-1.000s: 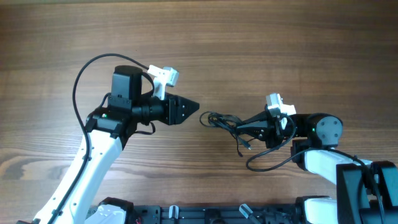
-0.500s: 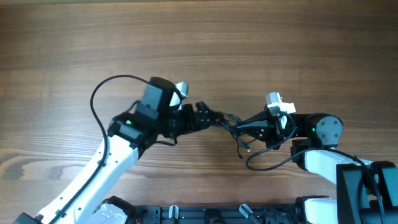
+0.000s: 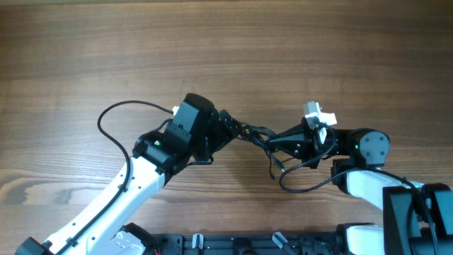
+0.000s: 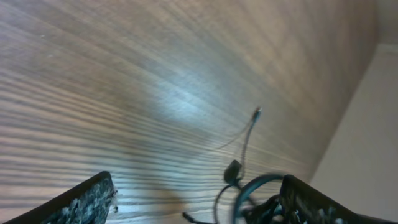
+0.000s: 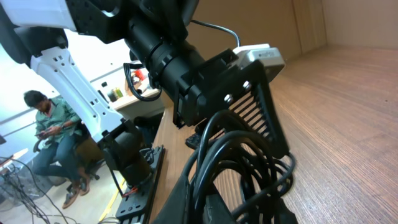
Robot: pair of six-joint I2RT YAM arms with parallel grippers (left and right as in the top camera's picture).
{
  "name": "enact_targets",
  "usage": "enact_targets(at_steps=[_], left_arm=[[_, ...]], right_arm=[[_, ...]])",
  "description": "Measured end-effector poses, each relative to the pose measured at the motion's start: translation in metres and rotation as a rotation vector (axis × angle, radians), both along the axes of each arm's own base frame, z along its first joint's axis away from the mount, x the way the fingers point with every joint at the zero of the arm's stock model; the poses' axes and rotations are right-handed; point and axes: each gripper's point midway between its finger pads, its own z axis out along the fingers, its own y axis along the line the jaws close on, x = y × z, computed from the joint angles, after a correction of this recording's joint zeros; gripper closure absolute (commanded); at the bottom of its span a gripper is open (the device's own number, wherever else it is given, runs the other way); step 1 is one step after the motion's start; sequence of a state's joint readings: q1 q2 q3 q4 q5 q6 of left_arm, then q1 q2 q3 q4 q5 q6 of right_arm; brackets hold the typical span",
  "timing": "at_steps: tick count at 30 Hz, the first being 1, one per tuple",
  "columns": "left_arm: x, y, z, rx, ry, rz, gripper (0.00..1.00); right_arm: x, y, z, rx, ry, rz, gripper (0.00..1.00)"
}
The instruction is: Untangle cables
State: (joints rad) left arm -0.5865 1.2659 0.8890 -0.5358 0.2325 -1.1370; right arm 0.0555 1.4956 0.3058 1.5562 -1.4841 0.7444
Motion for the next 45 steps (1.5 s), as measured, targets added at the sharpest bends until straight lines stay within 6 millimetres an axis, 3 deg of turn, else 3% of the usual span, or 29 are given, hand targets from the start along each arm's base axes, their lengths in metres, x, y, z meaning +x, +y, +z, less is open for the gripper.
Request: enact_targets(at_steps=[6, 11, 14, 15, 16, 22, 25, 29, 33, 36, 39, 41, 45], left_arm=[[-0.003, -0.006, 0.002, -0.014, -0.001, -0.023, 0.33], [-0.022, -0.024, -0.016, 0.031, 0.028, -0.137, 0.27], [-0.03, -0.037, -0.028, 0.074, 0.004, -0.246, 0.3], [-0.032, -0.039, -0.031, 0.086, -0.001, -0.273, 0.44], [-0.035, -0.041, -0.034, 0.101, -0.01, -0.306, 0.51], [-0.048, -0.052, -0.063, 0.16, 0.031, -0.407, 0.5], [-0.054, -0.053, -0.088, 0.202, 0.083, -0.443, 0.46], [-0.05, -0.044, -0.091, 0.219, 0.095, -0.441, 0.34], [-0.031, -0.008, -0.067, 0.204, 0.088, -0.331, 0.21], [-0.01, 0.009, -0.012, 0.095, -0.057, -0.241, 0.2], [-0.015, 0.009, 0.027, 0.012, -0.157, -0.247, 0.27], [-0.022, 0.003, 0.035, -0.029, -0.157, -0.264, 0.29], [-0.034, -0.014, 0.019, -0.038, -0.077, -0.306, 0.3]], right_arm=[[0.0, 0.0, 0.0, 0.0, 0.004, 0.0, 0.96], [0.0, 0.0, 0.0, 0.0, 0.004, 0.0, 0.95], [0.0, 0.0, 0.0, 0.0, 0.008, 0.0, 0.96], [0.0, 0.0, 0.0, 0.0, 0.012, 0.0, 0.96], [0.001, -0.001, 0.0, 0.0, 0.013, -0.003, 0.96], [0.001, -0.001, 0.0, 0.0, 0.021, -0.005, 0.95], [0.001, -0.001, -0.001, 0.0, 0.022, -0.003, 0.95], [0.001, -0.001, -0.001, 0.0, 0.026, -0.005, 0.95], [0.007, -0.001, 0.002, 0.015, 0.054, -0.037, 0.96], [0.01, -0.002, 0.003, 0.023, 0.064, -0.056, 0.95], [0.014, -0.002, 0.004, 0.034, 0.086, -0.079, 0.95], [0.016, -0.002, 0.005, 0.038, 0.096, -0.086, 0.95], [0.017, -0.003, 0.005, 0.042, 0.109, -0.092, 0.94]])
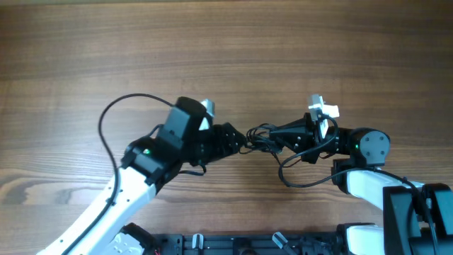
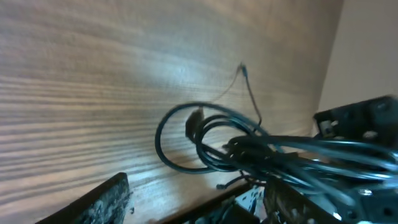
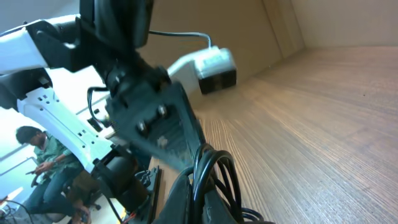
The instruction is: Untangle cables
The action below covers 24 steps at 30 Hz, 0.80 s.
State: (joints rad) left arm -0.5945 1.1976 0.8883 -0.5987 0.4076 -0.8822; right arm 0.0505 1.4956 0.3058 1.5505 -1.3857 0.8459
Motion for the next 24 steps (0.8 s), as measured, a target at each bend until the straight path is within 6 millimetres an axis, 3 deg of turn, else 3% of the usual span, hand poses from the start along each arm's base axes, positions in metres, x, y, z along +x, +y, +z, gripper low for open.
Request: enact_targets(at_steps=[3, 10, 17, 21, 24], left_arm=[[-0.005, -0.011, -0.021, 0.019, 0.101, 0.02, 0.29], [0.008, -0.028, -0.036, -0.021, 0.197, 0.134, 0.23], [0.021, -0.03, -0.033, -0.055, 0.205, 0.227, 0.19], [0.034, -0.041, -0.02, -0.134, 0.177, 0.264, 0.25], [0.027, -0.045, -0.022, -0.127, 0.197, 0.255, 0.29]], right_arm=[[0.0, 0.0, 0.0, 0.001, 0.007, 0.0, 0.94], [0.0, 0.0, 0.0, 0.001, 0.007, -0.001, 0.94], [0.0, 0.0, 0.0, 0.002, 0.006, -0.002, 0.94], [0.001, 0.0, 0.0, 0.003, 0.007, -0.006, 0.94], [0.001, 0.0, 0.0, 0.004, 0.009, -0.006, 0.94]])
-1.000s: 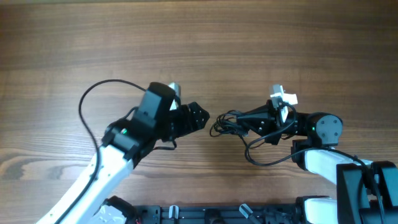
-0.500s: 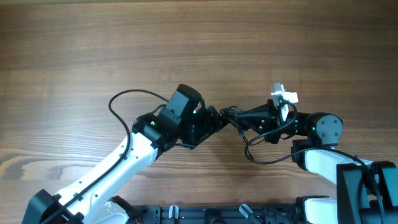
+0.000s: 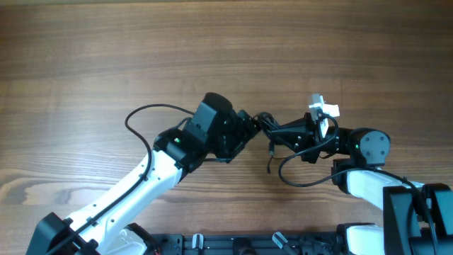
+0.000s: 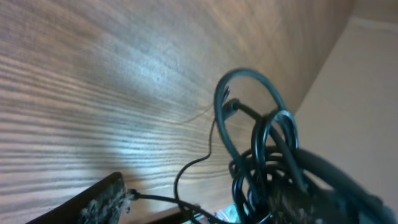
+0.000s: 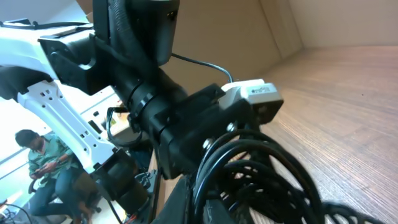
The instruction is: Untangle cables
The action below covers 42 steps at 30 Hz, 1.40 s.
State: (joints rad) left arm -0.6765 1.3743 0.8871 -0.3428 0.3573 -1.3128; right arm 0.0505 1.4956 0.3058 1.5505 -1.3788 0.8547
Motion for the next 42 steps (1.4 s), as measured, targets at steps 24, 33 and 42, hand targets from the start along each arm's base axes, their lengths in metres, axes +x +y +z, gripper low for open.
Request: enact_targets(at_steps=[24, 33, 42], left_arm=[[0.019, 0.095, -0.028, 0.3, -0.071, -0.023, 0.2], [0.019, 0.109, 0.042, 0.295, -0.413, -0.12, 0.08], [0.017, 0.11, 0.011, 0.31, -0.252, -0.086, 0.08]], right_arm=[[-0.006, 0.002, -0.006, -0.033, 0.022, 0.073, 0.96], [0.062, -0.019, -0.096, -0.012, 0.842, -0.383, 0.0], [0.118, -0.06, -0.079, 0.143, 0.778, -0.741, 0.0]])
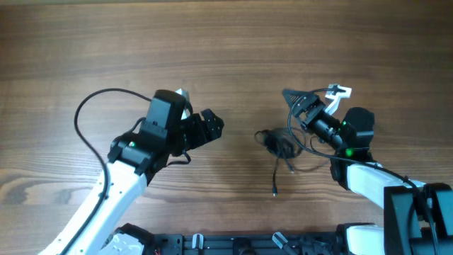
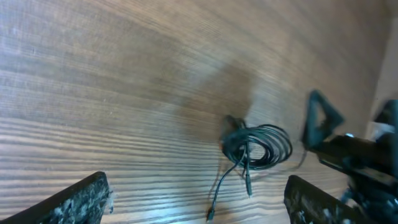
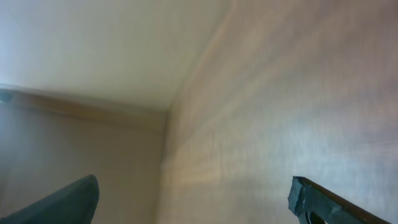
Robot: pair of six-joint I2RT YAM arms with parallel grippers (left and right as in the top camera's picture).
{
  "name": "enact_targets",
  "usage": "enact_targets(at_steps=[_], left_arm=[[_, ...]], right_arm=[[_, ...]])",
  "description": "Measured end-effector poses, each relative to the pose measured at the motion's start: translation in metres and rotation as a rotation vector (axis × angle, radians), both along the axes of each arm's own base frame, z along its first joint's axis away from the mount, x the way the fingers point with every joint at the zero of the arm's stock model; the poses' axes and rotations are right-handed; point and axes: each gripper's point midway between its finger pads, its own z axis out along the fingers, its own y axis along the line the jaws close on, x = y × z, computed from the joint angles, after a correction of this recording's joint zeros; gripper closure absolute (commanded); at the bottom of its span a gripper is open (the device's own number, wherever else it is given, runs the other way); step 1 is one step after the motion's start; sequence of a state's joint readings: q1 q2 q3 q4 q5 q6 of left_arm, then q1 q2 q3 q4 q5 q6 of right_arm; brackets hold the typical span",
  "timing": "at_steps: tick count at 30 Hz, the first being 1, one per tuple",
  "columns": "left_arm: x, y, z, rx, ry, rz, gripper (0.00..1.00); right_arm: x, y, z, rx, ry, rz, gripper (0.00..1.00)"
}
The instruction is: Untangle cables
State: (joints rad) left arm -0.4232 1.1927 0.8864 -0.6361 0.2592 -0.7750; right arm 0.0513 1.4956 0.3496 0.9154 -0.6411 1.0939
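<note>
A tangled bundle of black cables (image 1: pixel 282 144) lies on the wooden table, one loose end (image 1: pixel 274 190) trailing toward the front. In the left wrist view the coil (image 2: pixel 257 145) lies well ahead of the fingers. My left gripper (image 1: pixel 211 126) is to the left of the bundle, clear of it and open; its fingers (image 2: pixel 84 198) stand wide apart with only bare wood between them. My right gripper (image 1: pixel 292 104) is just behind and right of the bundle, also open. Its view is blurred, with fingertips (image 3: pixel 69 198) far apart, and shows only table and wall.
The left arm's own thin black wire (image 1: pixel 90 117) loops out over the table at the left. The arm bases and a black rail (image 1: pixel 233 244) run along the front edge. The right arm (image 2: pixel 351 155) shows at the right of the left wrist view.
The bundle was held up between the two grippers near the middle. Now it lies on the table, the right gripper is open and further back, and the left arm is further left.
At all three earlier moments the bundle hung between the grippers, the right one shut on it and cables over the left gripper's right finger. The left arm stood at varying distances from the right. Now the bundle lies on the table, both grippers away from it.
</note>
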Motion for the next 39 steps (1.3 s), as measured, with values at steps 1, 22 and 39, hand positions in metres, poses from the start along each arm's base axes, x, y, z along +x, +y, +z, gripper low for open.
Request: enact_targets(at_steps=[1, 22, 39], left_arm=[[0.001, 0.0, -0.008, 0.003, 0.035, 0.016, 0.08], [0.055, -0.142, -0.096, -0.349, 0.137, -0.038, 0.36], [0.029, -0.161, -0.111, -0.323, 0.278, -0.002, 0.41]], right_arm=[[0.002, -0.002, 0.002, -0.015, -0.017, -0.006, 0.0], [-0.006, -0.025, -0.04, -0.15, 0.183, -0.057, 0.0], [-0.013, -0.025, -0.052, -0.153, 0.243, -0.052, 0.0]])
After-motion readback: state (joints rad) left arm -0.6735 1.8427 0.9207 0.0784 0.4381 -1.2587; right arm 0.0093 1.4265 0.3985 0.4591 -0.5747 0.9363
